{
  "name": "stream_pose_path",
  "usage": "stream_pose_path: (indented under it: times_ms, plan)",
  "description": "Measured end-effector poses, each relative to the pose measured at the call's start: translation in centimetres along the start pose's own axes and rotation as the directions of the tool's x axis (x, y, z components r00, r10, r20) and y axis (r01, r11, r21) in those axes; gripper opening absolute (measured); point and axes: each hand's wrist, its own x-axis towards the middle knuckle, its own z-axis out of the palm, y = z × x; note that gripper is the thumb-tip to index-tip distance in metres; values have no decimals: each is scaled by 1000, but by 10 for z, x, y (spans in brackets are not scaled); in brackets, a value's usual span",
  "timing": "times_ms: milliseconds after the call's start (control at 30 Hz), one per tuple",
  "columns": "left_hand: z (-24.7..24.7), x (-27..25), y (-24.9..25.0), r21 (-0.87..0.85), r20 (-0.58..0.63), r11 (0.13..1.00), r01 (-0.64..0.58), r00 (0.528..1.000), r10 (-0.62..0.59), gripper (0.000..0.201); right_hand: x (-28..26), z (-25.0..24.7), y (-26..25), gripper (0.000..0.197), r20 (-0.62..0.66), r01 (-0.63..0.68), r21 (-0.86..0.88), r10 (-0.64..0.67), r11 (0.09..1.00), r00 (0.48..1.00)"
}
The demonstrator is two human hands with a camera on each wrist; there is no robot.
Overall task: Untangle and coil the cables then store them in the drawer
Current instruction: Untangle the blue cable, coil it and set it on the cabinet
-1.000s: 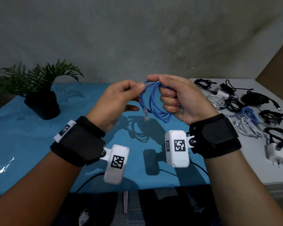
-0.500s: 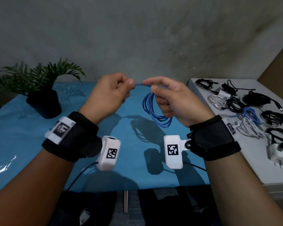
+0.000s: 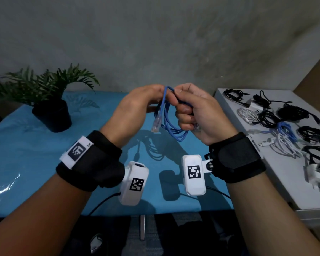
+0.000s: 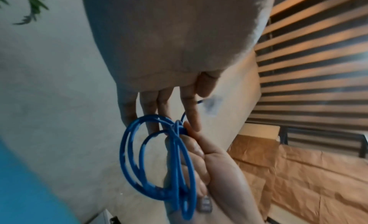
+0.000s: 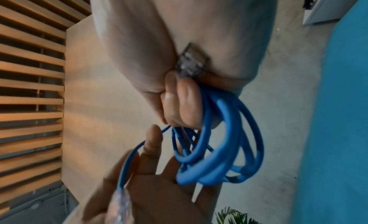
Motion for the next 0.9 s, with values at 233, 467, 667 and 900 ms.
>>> stream_pose_path:
  times_ms: [233, 467, 667, 900]
  plan:
    - [9, -3, 1, 36, -17, 999, -23, 1000, 23, 19, -2, 0, -1, 19, 42, -34, 154, 28, 988, 999]
    - [8, -2, -5, -74, 20, 974, 214, 977, -213, 60, -1, 8, 3, 19, 16, 44, -115, -42, 992, 999]
    - [-14, 1, -4, 76, 192, 968, 239, 949, -250, 44, -3, 18, 8, 19, -15, 170, -622, -228, 764, 974]
    - [-17, 1, -10, 167, 113, 948, 272, 950, -293, 14, -4, 23, 13, 21, 20, 184, -870, -340, 458, 940]
